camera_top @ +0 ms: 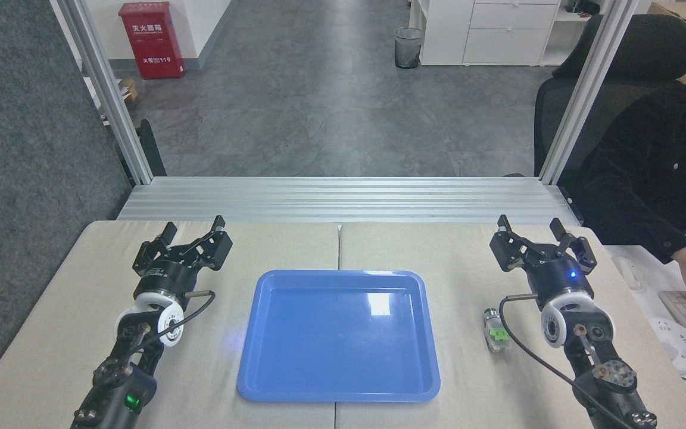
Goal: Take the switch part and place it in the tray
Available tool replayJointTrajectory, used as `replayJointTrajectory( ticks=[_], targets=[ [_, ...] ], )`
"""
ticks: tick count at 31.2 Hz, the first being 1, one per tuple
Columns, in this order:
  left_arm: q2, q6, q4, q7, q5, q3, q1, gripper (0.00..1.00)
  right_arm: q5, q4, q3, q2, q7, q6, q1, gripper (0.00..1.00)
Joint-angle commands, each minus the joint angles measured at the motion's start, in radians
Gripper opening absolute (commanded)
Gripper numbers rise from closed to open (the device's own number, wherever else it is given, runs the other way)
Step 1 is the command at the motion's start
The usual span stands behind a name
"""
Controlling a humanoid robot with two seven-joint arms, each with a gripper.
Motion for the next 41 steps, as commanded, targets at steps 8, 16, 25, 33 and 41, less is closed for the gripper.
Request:
replayJointTrajectory(
  ticks=[8,16,25,33,41],
  targets=[
    [0.0,0.0,0.0,0.001,0.0,-0.001,0.0,1.0,0.0,0.001,0.003,0.006,0.0,-0.001,-0.007,1.0],
    [0.0,0.0,0.0,0.001,0.0,0.0,0.0,1.0,0.0,0.001,0.002,0.006,0.0,-0.001,-0.008,1.0],
    [0.0,0.0,0.0,0.001,0.0,-0.001,0.0,1.0,0.0,0.001,0.0,0.004,0.0,-0.001,-0.01,1.0],
    [0.0,0.0,0.0,0.001,0.0,0.0,0.0,1.0,0.0,0.001,0.0,0.004,0.002,-0.001,-0.01,1.0],
    [0.0,0.0,0.0,0.001,0.0,0.0,0.0,1.0,0.0,0.001,-0.003,0.004,0.0,-0.001,-0.01,1.0]
  ],
)
